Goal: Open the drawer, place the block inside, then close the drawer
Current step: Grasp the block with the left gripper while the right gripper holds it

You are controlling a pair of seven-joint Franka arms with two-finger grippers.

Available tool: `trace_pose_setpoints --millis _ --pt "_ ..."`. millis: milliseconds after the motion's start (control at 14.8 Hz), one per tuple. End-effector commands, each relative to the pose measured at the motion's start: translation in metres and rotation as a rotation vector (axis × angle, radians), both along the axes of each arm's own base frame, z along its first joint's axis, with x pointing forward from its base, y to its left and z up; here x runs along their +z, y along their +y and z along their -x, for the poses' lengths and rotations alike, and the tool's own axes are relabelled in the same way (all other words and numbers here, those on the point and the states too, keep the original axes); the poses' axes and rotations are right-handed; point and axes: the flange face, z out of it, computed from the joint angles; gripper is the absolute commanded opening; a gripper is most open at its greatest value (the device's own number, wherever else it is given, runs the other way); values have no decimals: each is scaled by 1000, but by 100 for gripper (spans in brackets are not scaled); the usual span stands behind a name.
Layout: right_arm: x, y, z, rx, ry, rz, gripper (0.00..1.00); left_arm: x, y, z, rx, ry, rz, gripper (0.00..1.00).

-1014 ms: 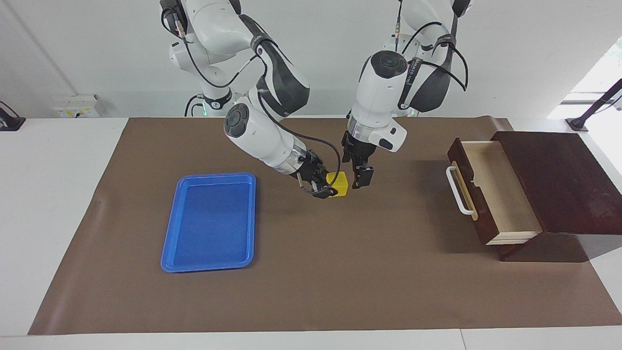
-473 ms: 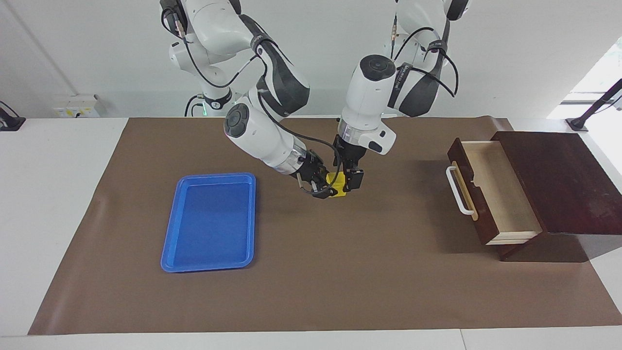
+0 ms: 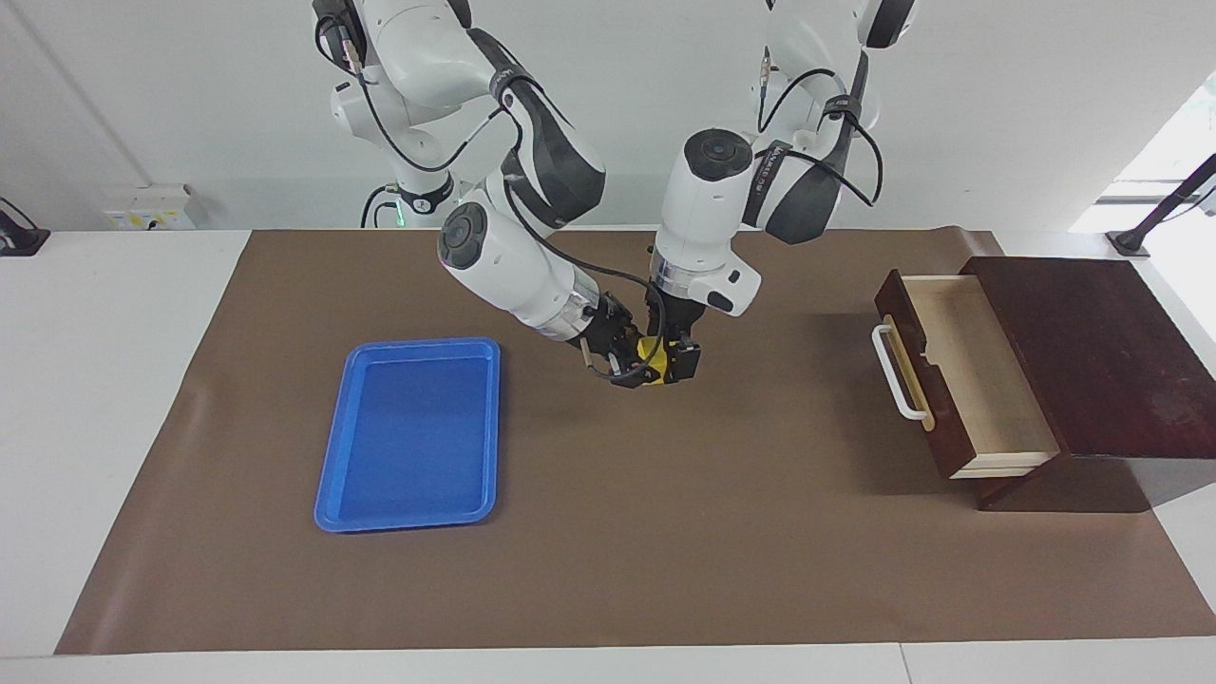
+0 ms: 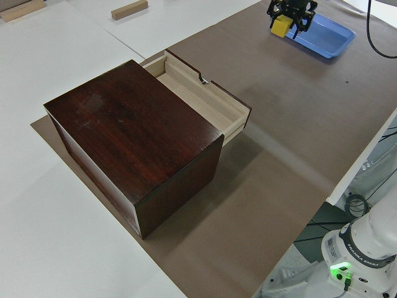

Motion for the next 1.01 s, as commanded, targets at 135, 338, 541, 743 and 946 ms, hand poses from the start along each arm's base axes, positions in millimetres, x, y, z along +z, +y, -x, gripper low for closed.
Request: trace_pose_setpoints --millis 135,338,541,743,946 --pt "11 -8 1 -20 13 -9 0 4 0 -3 17 -22 -1 0" --pt "11 -11 0 -21 22 -9 0 5 0 -3 14 -25 -1 0" --pt "17 -13 0 -24 18 -15 0 3 0 -3 6 -21 -7 0" --pt "21 -18 0 -36 28 -13 100 5 0 -3 6 -23 -6 0" --pt "23 -26 -1 -40 45 -13 100 9 4 -1 -5 -16 -18 0"
